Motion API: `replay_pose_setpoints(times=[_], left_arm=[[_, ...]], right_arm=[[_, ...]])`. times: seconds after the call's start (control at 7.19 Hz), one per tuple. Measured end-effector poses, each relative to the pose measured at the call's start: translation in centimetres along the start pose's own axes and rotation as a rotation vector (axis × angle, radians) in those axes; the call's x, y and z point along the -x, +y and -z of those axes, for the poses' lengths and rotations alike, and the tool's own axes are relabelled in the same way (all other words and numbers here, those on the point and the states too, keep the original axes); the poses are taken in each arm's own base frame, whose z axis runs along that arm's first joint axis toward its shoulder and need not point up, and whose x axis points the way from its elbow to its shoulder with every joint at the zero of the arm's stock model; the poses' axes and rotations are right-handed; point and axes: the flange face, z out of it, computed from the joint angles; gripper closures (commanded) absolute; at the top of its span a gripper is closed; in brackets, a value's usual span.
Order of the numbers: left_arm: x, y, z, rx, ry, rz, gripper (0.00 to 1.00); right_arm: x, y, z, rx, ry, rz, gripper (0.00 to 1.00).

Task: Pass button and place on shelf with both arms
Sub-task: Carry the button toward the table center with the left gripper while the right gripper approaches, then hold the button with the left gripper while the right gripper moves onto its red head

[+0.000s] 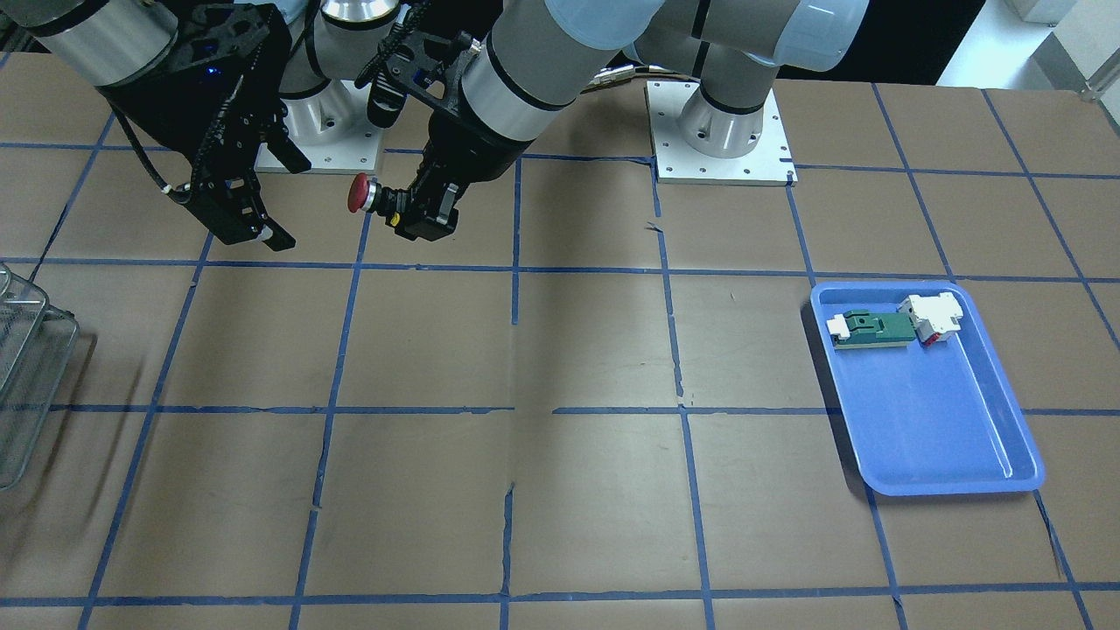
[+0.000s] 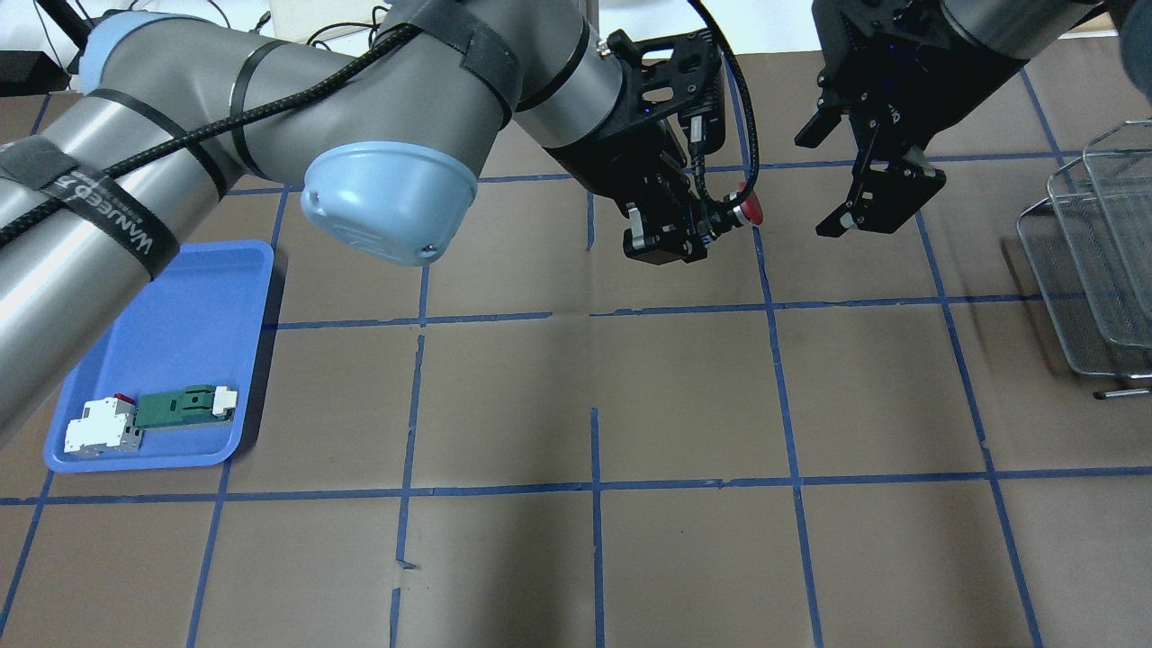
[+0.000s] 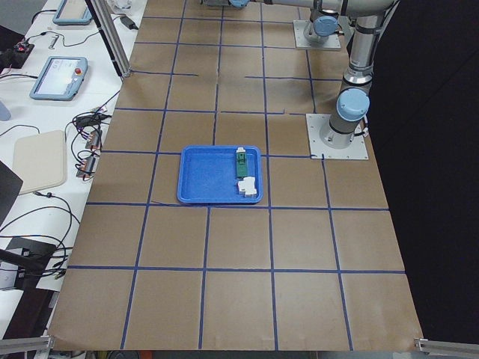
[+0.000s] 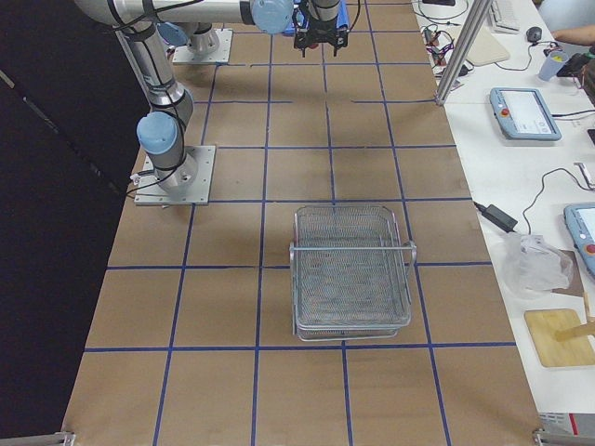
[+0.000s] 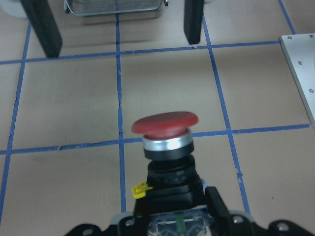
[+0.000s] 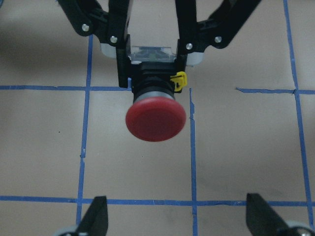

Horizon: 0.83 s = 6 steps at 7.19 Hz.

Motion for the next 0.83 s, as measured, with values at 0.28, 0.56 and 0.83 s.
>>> replay_pose_setpoints(times=[0.28, 0.56, 0.83], left_arm=[[0.4, -0.2, 0.2, -0.023, -0.001, -0.002, 1.00], [0.6, -0.6, 0.4, -0.050, 0.002, -0.005, 1.00], [0.5, -0.8, 0.5, -0.057, 0.001, -0.008, 1.00]], right_arm=[[1.8, -0.4, -0.9, -0.059, -0.021, -0.012, 0.00], [3.0, -0.9, -0.8, -0.096, -0.030, -0.023, 0.00], [3.9, -1.0, -0.2, -0.141, -0.039, -0.040, 0.00]])
